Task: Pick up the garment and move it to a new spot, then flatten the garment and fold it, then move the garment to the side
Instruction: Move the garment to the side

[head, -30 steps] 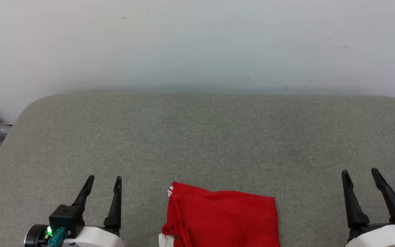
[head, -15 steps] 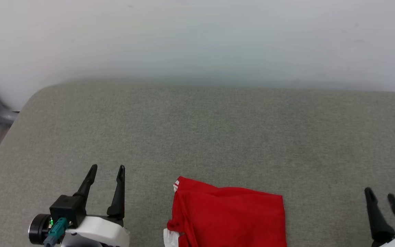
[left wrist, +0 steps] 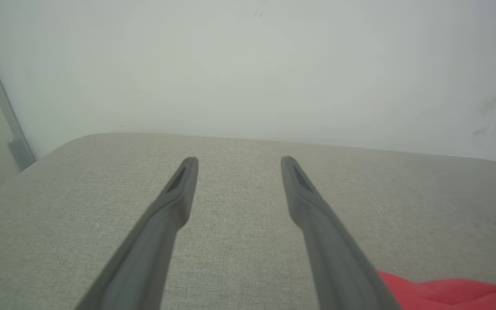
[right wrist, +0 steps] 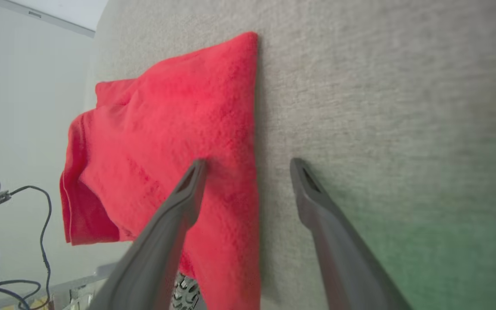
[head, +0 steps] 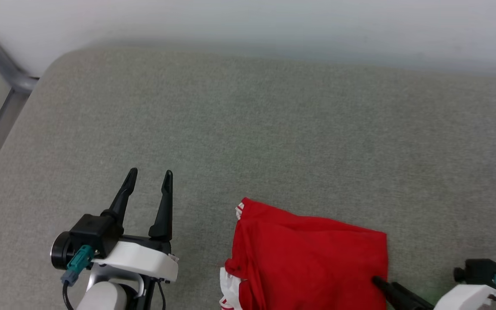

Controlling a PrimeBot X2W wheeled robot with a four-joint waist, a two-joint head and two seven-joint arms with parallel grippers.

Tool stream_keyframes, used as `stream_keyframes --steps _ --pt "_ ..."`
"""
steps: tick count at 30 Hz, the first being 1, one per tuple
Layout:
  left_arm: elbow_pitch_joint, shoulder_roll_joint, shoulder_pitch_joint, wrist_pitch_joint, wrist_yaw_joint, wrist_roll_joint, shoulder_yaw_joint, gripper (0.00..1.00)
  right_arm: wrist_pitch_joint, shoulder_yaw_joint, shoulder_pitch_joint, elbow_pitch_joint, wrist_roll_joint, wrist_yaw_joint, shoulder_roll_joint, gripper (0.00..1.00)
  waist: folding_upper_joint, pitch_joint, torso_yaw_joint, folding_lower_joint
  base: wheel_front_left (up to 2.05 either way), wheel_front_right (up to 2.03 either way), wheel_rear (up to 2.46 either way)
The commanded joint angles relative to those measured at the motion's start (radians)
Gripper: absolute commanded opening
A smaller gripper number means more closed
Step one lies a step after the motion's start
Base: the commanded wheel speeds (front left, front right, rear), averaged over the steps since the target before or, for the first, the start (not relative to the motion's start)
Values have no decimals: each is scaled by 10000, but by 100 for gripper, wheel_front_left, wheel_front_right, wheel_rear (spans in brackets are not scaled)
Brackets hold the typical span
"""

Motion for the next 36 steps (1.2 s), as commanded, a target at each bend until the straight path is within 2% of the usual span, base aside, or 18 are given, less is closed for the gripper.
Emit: stream_keyframes --steps 1,9,10,11,12,13,19,25,29,36 --pt "22 -73 -156 -25 -73 89 87 100 99 198 -234 142 186 -5 -108 100 -1 350 267 -1 0 0 0" --pt "165 -440 -322 -25 -436 451 483 100 409 1304 -659 1478 773 -17 -264 100 -1 596 449 -1 0 0 0" --pt "183 -474 -314 -25 -481 499 532 100 379 1378 -684 1556 815 -17 -274 88 -1 588 446 -1 0 0 0" --pt "197 -502 -300 -25 -498 524 558 100 382 1446 -703 1630 834 -17 -303 37 -1 580 441 -1 0 0 0" --pt "214 -525 -285 -25 -536 579 609 100 384 1525 -752 1672 813 -19 -347 7 -1 567 431 -1 0 0 0" --pt "229 -552 -267 -25 -563 600 665 100 322 1588 -827 1639 828 -20 -356 0 -1 543 411 -1 0 0 0" --pt "426 -699 -113 -25 -728 835 840 100 -98 1781 -1178 1115 434 -11 -779 0 -1 92 253 -1 0 0 0" --pt "363 -793 176 -25 -812 999 1073 100 -128 1933 -1394 691 -472 -8 -1290 0 -1 -555 -142 -1 0 0 0" --pt "185 -803 413 -25 -830 1091 1196 100 209 2031 -1640 513 -1068 -8 -1704 0 -1 -651 -863 -1 0 0 0" --pt "-137 -738 289 -24 -941 1234 1225 100 560 2237 -2523 453 -1564 -8 -2306 0 -1 -105 -2805 -1 0 0 0"
